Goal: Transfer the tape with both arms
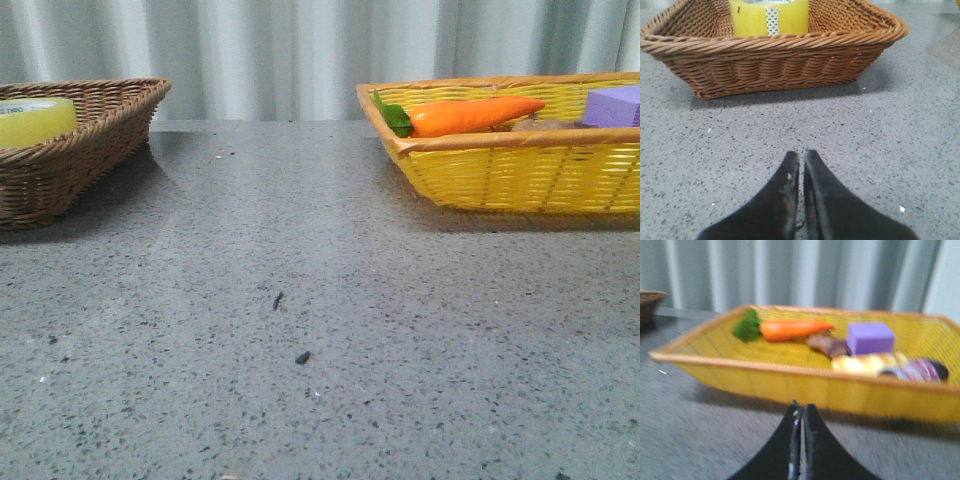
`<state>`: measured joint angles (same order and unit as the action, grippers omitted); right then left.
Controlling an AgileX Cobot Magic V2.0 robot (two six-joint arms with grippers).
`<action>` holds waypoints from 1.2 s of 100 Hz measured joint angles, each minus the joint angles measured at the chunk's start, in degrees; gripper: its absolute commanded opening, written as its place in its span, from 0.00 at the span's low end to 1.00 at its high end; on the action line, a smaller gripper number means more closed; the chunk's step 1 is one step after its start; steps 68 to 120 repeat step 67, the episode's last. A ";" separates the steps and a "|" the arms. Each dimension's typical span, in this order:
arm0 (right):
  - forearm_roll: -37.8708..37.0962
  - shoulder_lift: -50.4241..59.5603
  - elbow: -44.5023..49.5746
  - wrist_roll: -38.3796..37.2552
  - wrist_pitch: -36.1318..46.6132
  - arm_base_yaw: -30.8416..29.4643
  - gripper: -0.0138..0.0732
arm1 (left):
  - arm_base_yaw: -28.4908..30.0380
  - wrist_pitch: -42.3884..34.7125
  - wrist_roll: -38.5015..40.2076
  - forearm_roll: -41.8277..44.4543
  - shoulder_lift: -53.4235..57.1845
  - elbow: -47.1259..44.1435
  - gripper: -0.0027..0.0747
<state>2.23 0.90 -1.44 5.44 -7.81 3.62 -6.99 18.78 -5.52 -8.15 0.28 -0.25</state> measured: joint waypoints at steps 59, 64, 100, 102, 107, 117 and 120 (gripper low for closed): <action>0.97 0.00 2.06 -0.13 -10.95 -2.87 0.11 | 0.00 0.00 0.00 -0.10 0.00 0.00 0.01; 0.97 0.00 2.06 -0.13 -10.95 -2.87 0.11 | 0.00 0.00 0.00 -0.10 0.00 0.00 0.01; 0.97 0.00 2.06 -0.13 -10.95 -2.87 0.11 | 0.00 0.00 0.00 -0.10 0.00 0.00 0.01; 0.97 0.00 2.06 -0.13 -10.95 -2.87 0.11 | 0.00 0.00 0.00 -0.10 0.00 0.00 0.01; 0.97 0.00 2.06 -0.13 -10.95 -2.87 0.11 | 0.00 0.00 0.00 -0.10 0.00 0.00 0.01; 0.97 0.00 2.06 -0.13 -10.95 -2.87 0.11 | 0.00 0.00 0.00 -0.10 0.00 0.00 0.01; 0.97 0.00 2.06 -0.13 -10.95 -2.87 0.11 | 0.00 0.00 0.00 -0.10 0.00 0.00 0.01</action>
